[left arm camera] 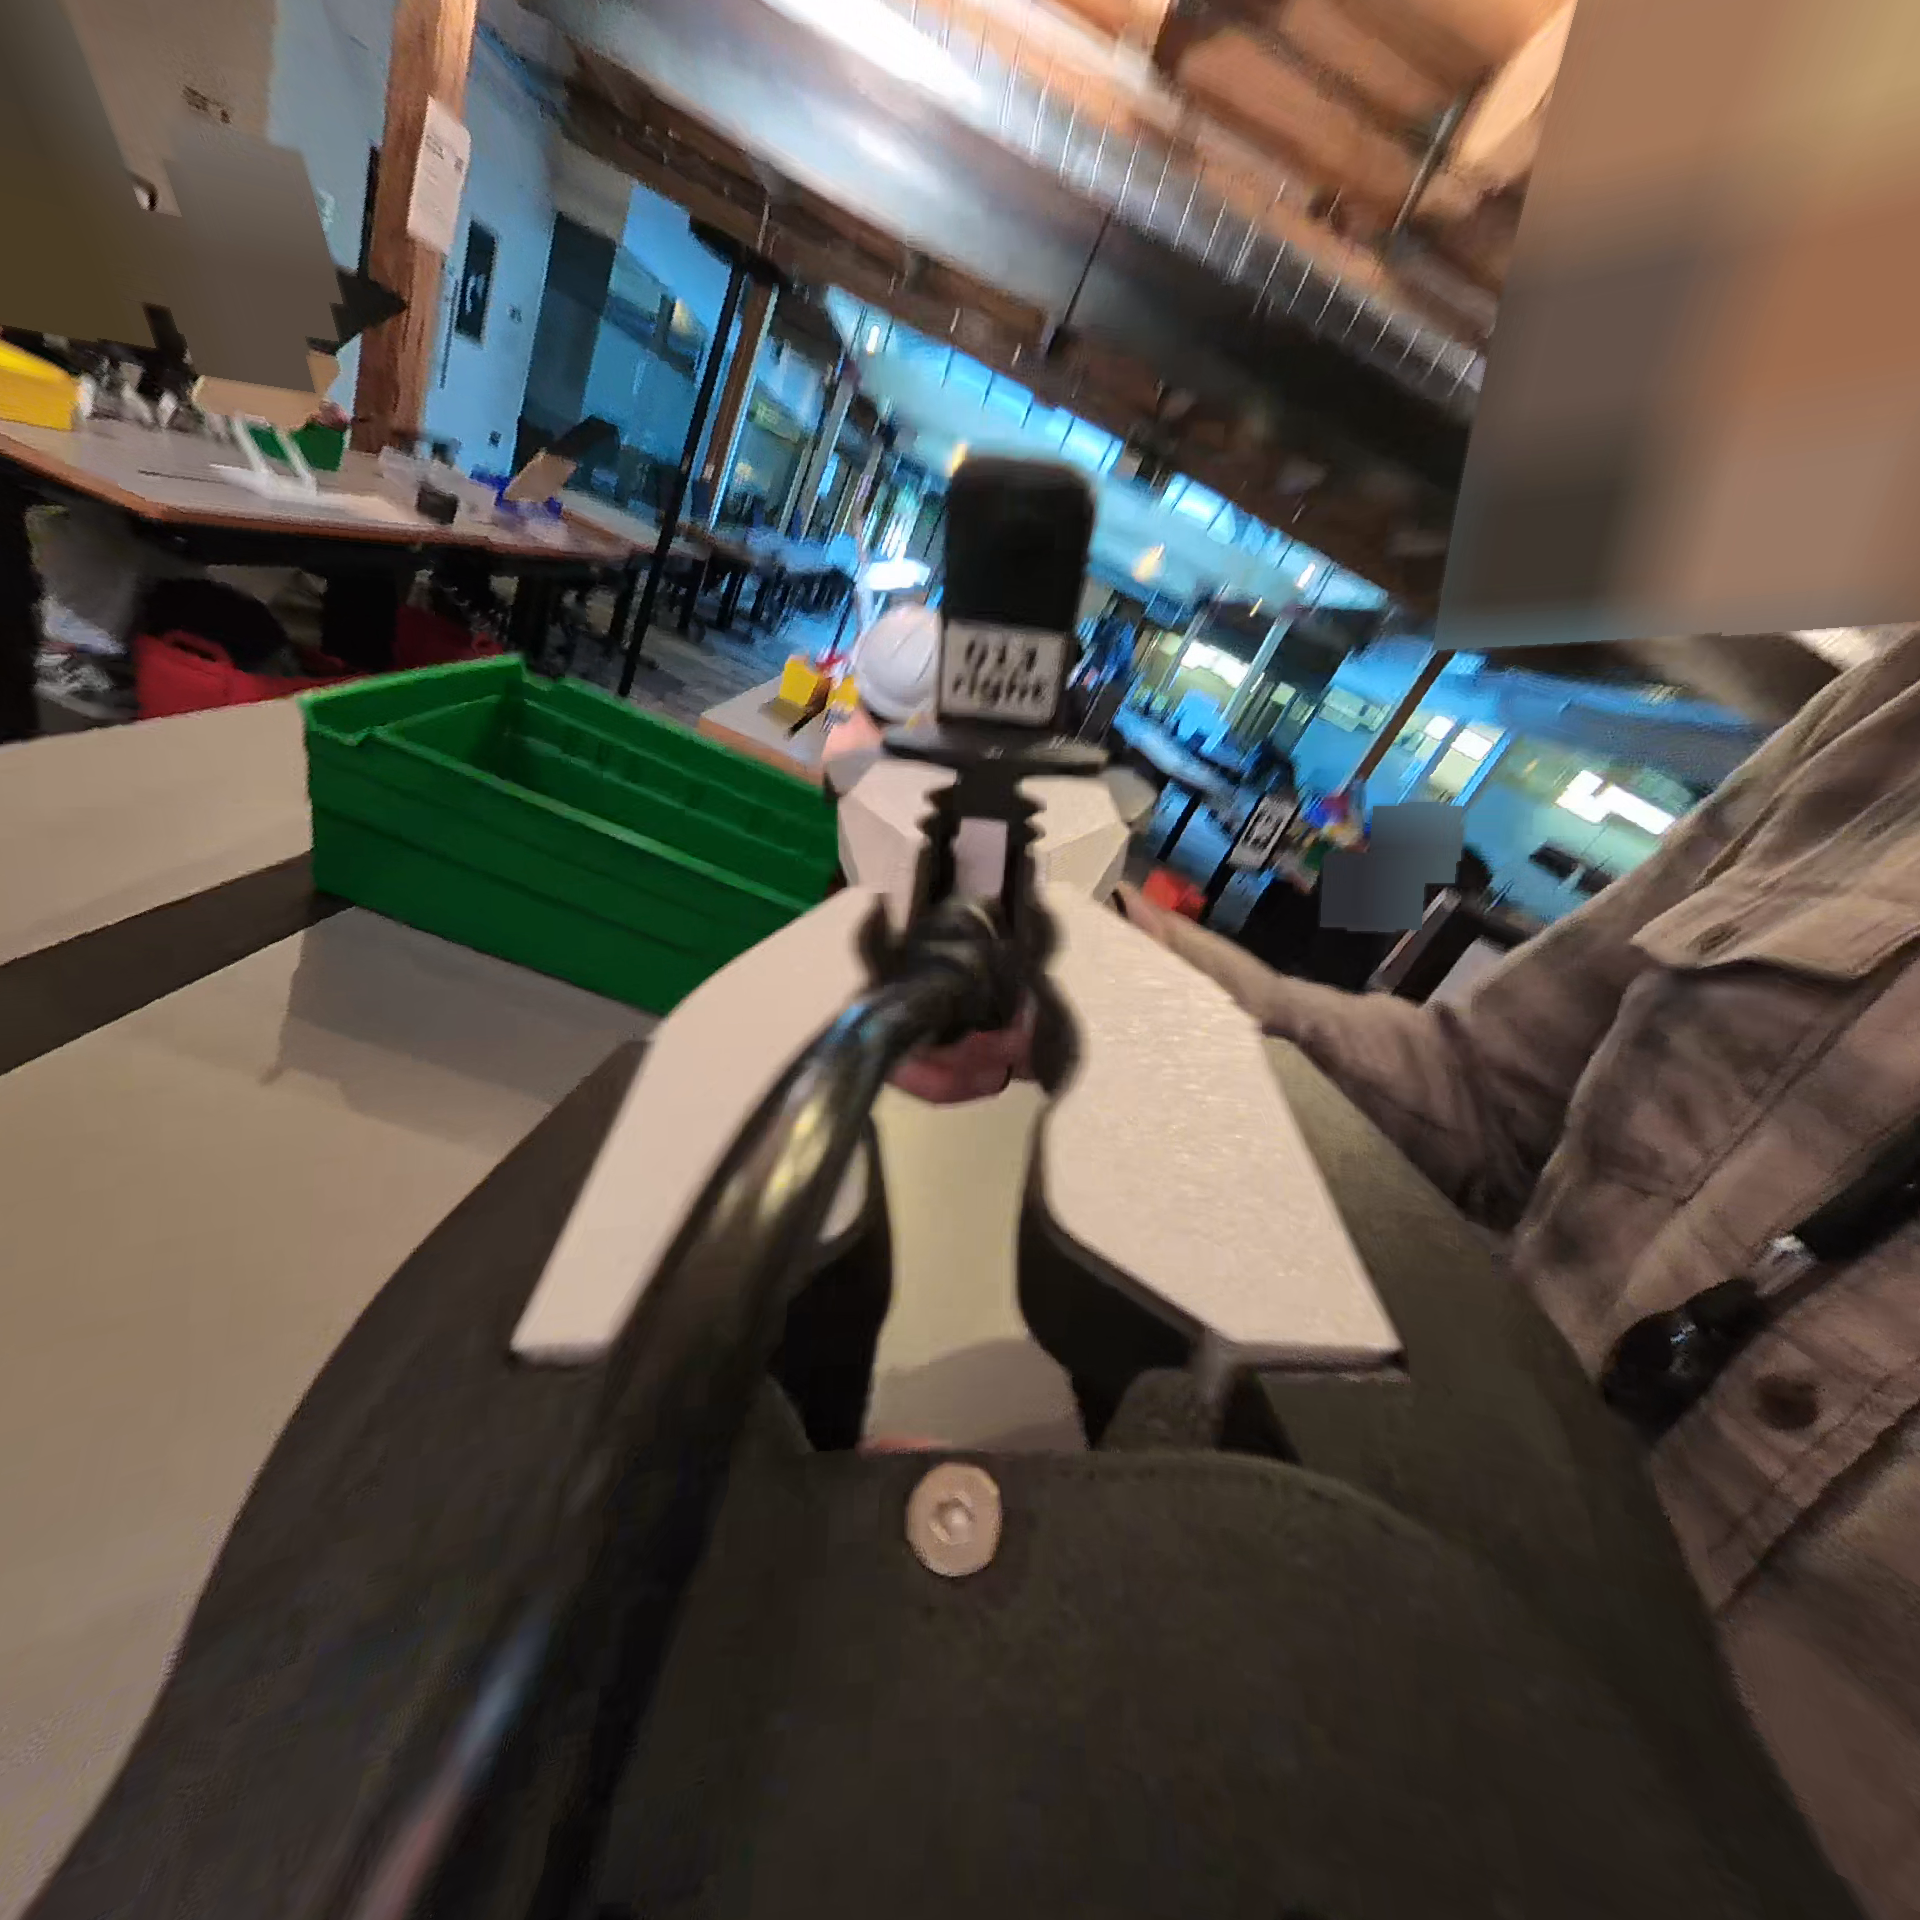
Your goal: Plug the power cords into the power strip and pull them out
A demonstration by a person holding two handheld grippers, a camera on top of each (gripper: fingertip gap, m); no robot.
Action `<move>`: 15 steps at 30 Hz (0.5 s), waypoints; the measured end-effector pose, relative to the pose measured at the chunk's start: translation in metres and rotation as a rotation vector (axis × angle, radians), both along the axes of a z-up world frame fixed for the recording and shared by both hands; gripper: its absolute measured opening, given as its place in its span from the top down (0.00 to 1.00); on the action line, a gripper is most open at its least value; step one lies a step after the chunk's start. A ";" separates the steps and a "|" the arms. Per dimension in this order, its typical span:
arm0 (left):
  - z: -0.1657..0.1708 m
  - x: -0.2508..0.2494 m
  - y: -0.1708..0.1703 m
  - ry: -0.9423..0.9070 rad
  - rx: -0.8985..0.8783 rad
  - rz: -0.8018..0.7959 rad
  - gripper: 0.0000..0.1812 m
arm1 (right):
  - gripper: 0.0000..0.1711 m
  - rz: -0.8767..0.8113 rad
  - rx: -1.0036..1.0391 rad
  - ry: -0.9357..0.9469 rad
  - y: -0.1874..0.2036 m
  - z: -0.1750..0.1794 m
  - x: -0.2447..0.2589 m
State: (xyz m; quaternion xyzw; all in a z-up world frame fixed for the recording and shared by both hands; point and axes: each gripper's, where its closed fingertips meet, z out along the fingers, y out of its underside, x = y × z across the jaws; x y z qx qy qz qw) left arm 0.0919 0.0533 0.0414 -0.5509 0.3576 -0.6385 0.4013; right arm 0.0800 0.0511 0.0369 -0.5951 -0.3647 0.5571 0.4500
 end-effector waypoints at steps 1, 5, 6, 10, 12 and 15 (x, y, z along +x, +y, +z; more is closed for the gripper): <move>0.007 -0.005 0.001 -0.055 -0.020 -0.010 0.96 | 0.93 0.027 -0.050 0.079 -0.002 0.007 0.005; 0.000 -0.003 -0.002 -0.009 -0.018 -0.028 0.98 | 0.95 0.013 -0.062 0.106 -0.002 0.007 0.017; -0.003 -0.001 -0.004 0.009 -0.009 -0.024 0.98 | 0.93 0.019 -0.062 0.090 -0.004 0.006 0.016; -0.001 -0.001 0.001 0.032 -0.003 0.022 0.98 | 0.61 -0.110 -0.015 -0.098 0.003 -0.016 0.030; 0.004 -0.003 0.001 0.010 -0.009 0.021 0.98 | 0.61 -0.102 -0.024 -0.095 -0.003 -0.018 0.031; 0.004 0.002 -0.003 0.021 0.020 0.019 0.98 | 0.69 -0.054 -0.031 -0.102 -0.012 -0.025 0.016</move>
